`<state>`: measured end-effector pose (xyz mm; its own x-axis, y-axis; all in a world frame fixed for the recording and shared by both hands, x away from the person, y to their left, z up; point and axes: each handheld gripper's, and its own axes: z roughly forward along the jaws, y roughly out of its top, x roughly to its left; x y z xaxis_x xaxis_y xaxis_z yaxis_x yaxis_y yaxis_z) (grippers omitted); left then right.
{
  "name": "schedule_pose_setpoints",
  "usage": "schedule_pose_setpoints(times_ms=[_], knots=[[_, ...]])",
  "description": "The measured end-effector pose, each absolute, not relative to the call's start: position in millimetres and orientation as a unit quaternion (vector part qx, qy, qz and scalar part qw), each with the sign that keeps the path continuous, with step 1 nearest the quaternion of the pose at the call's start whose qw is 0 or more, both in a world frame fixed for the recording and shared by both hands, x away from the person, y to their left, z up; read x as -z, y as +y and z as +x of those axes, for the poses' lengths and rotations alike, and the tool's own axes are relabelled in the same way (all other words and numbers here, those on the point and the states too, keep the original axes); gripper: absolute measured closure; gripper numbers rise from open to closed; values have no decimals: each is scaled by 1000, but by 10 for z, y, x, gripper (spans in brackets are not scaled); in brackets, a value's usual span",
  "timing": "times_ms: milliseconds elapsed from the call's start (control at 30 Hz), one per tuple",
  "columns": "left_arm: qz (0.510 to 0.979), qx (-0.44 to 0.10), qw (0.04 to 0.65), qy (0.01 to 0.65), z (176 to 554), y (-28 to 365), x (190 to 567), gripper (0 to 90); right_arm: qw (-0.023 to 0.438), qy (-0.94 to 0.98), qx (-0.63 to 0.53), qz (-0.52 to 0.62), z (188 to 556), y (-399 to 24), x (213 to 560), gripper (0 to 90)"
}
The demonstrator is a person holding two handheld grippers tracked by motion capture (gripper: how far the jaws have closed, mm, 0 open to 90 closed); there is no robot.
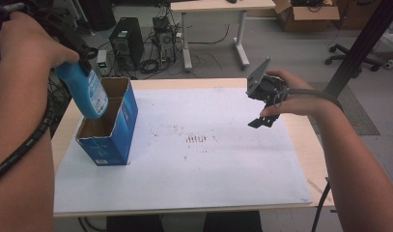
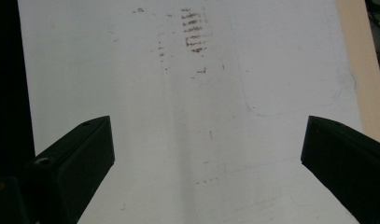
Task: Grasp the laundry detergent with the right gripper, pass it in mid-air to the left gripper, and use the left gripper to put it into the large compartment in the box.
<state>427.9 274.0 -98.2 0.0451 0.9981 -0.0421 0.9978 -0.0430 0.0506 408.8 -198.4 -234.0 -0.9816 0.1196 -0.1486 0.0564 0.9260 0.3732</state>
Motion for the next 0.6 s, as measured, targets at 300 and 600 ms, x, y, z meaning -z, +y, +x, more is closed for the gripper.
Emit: schedule_pose_setpoints(times_ms=[300,600], knots=[[717,6,24,697,4321,2802,1232,376,71,984,-158,38,4101,-1962,2376,31],[716,10,17,698,4361,2832,1438,376,72,984,-157,38,4078,-1947,2343,31]])
